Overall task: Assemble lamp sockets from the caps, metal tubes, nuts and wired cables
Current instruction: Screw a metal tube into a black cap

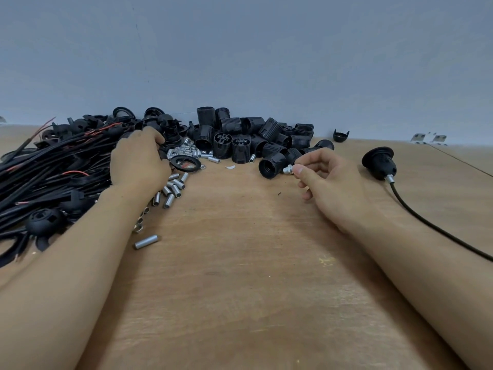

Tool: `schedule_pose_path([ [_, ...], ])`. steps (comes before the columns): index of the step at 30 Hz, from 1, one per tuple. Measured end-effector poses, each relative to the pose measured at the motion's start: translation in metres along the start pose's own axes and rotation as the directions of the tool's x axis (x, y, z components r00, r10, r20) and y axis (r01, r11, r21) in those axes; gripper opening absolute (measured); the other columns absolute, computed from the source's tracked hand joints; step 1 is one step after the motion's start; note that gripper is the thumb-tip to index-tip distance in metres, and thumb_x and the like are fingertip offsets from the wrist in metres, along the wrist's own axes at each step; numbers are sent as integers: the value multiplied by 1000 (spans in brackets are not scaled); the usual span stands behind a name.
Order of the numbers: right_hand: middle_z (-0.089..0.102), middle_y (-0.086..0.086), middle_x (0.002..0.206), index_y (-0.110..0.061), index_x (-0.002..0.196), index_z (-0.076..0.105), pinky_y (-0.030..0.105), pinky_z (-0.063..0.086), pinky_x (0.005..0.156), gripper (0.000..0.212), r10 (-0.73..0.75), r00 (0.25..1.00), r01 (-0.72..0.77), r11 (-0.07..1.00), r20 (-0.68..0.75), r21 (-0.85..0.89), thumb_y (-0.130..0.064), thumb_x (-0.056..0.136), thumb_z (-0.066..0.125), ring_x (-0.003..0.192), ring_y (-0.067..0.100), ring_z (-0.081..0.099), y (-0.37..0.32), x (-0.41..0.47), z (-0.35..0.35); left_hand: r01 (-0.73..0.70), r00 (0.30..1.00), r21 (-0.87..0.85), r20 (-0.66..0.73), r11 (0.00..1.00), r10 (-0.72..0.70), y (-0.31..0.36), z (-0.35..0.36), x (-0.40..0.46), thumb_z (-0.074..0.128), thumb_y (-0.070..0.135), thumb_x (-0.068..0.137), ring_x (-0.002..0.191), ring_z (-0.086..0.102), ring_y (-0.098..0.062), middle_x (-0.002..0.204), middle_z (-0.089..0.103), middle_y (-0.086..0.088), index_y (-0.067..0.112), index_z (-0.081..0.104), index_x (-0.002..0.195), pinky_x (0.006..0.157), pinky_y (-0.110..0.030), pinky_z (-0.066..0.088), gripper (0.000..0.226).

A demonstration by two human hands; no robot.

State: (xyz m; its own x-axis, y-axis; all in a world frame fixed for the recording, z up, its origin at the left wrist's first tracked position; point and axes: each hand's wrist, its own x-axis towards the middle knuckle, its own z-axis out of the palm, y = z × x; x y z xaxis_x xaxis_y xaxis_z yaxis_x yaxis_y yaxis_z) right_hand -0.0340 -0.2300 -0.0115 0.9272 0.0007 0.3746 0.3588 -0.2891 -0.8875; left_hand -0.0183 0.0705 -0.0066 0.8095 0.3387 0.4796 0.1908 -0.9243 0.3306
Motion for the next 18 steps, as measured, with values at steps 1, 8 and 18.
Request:
schedule_pose_path([
  [1, 65, 7, 79, -22, 84, 65, 25, 51, 51, 10, 0, 1000, 0, 1000, -1, 0, -14, 89, 69, 65, 15, 60, 0, 0, 0, 19, 1000, -24, 6, 1000, -19, -1, 1, 1, 65, 9, 87, 116, 52, -40, 125, 59, -17, 10, 57, 127, 93, -50, 43, 41],
  [8, 67, 12, 83, -22, 84, 65, 24, 50, 50, 10, 5, 1000, -5, 1000, -5, 10, -15, 89, 70, 66, 16, 60, 1, 0, -2, 76, 997, 24, 14, 997, -76, -4, 7, 1, 61, 20, 95, 127, 39, -37, 116, 68, -13, 17, 62, 127, 100, -47, 35, 32],
  [18, 70, 4, 76, -18, 87, 65, 26, 54, 54, 9, -12, 999, 6, 994, 51, 108, -10, 91, 68, 67, 13, 66, -2, -2, -1, -195, 981, -772, -157, 605, 115, 62, -23, -37, 69, 5, 83, 81, 67, -3, 81, 65, 15, 35, 65, 96, 76, -18, 52, 33],
])
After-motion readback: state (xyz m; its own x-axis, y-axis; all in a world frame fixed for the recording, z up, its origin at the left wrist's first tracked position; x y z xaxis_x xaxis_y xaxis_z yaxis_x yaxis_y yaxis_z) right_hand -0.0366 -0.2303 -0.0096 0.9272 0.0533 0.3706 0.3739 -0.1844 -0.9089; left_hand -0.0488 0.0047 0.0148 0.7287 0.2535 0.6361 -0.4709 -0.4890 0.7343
